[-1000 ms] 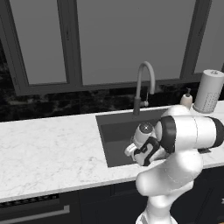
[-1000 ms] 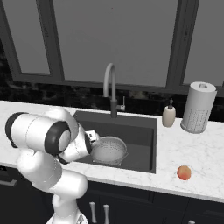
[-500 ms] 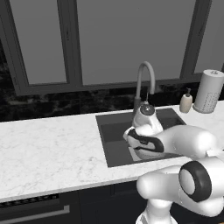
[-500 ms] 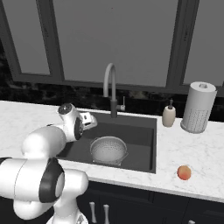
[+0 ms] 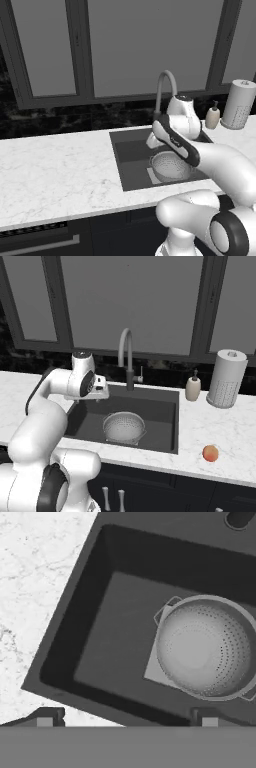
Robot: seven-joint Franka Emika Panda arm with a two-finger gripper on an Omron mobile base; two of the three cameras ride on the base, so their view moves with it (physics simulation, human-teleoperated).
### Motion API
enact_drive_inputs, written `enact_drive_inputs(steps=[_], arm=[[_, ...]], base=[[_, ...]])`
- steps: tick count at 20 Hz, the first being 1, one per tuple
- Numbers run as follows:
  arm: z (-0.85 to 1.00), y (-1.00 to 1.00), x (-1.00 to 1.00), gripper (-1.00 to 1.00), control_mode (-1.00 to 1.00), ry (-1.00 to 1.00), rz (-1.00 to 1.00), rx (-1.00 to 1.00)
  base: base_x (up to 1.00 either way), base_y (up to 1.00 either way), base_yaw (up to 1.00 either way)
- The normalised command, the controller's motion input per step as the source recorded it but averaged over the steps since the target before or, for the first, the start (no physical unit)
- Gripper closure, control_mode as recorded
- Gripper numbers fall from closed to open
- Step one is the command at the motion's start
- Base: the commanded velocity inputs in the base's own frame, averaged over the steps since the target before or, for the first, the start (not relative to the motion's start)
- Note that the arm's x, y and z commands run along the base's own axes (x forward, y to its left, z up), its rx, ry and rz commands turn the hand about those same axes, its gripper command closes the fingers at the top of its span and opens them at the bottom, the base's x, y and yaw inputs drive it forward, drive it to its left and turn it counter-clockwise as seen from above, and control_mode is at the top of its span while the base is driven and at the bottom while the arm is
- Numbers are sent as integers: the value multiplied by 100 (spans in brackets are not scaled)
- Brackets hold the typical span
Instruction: Put the colander in the sink, put the peach in the colander, and turn on the sink faucet and pour water over the colander.
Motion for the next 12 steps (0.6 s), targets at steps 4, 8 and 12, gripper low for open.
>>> enact_drive_inputs(steps=[4,8,12], arm=[[3,-65,-49,-100,-100,19,-44,7],[-7,-100,-73,-100,-100,-7,-34,1],[-1,-100,-58,-100,-100,-14,-28,0]], base=[[0,0,0],[0,0,0],[0,0,0]])
